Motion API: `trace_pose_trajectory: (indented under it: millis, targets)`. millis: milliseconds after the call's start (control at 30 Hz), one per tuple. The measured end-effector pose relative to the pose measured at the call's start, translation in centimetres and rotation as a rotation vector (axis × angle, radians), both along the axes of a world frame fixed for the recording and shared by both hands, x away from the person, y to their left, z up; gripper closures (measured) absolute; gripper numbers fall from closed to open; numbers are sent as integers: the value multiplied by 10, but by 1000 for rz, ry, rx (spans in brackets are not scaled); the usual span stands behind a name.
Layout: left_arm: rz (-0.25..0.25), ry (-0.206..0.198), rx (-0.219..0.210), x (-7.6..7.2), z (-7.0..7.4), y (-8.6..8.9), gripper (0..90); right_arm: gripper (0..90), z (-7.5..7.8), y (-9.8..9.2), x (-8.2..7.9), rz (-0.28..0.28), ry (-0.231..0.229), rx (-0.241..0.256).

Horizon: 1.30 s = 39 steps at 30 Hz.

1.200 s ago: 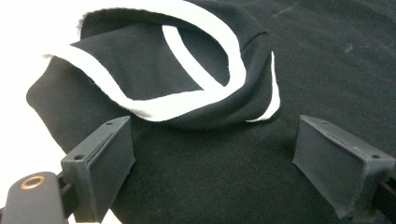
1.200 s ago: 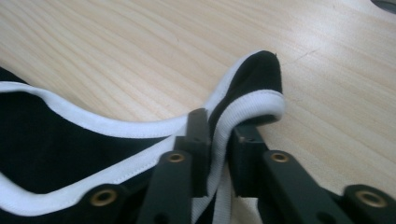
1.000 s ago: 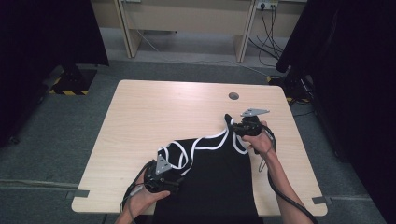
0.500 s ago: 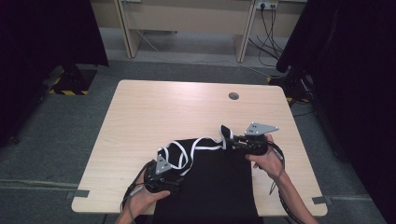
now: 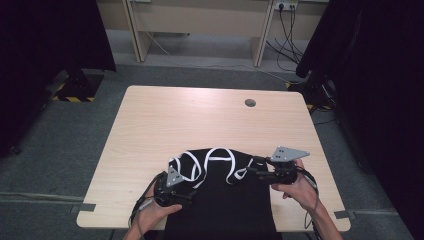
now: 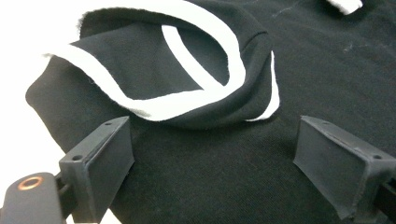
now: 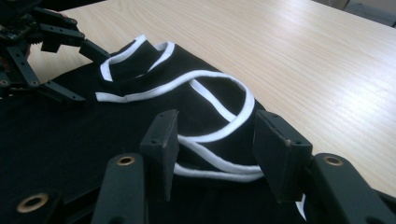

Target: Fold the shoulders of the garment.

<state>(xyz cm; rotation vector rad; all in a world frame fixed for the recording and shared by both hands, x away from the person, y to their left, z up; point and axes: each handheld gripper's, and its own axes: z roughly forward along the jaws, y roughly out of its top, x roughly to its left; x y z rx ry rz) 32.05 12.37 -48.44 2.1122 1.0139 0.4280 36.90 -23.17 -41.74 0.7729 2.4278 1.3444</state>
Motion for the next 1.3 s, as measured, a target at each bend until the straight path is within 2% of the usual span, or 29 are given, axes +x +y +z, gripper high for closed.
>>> trace_pose_trajectory:
  millis: [100, 233, 467, 600, 633, 733, 867, 1000, 1067, 1167, 1233, 1300]
  targets:
    - [-1, 0, 0, 0, 0, 0, 102, 500, -3, 2, 1, -8, 7, -24]
    - [0, 0, 0, 0, 0, 0, 101, 497, -9, 14, 5, -3, 14, -64]
    - [0, 0, 1, -1, 0, 0, 100, 479, -14, 43, 4, 65, 39, -98]
    - [0, 0, 1, 0, 0, 0, 100, 505, -15, 54, 13, 40, 45, -151]
    - [1, -1, 1, -1, 0, 0, 100, 514, -16, 55, 15, 33, 47, -162]
    - [3, 1, -1, -1, 0, 1, 100, 527, -24, 53, 20, -2, 56, -244]
    - [2, 2, 0, -2, 0, 2, 101, 523, -35, 38, 6, 4, 73, -283]
    - [-2, 2, -4, -2, 0, 2, 97, 506, -47, 29, -3, -2, 73, -270]
    - [-10, 9, -21, -2, 0, 4, 92, 472, -45, 25, -4, -11, 63, -234]
    - [-3, -28, -52, -6, 2, 10, 91, 460, -36, 14, -9, -39, 49, -158]
    - [-3, -37, -67, -13, 4, 15, 92, 442, -34, 7, -12, -64, 47, -155]
    - [-7, -37, -62, -20, 4, 18, 92, 408, -37, 0, -16, -91, 63, -179]
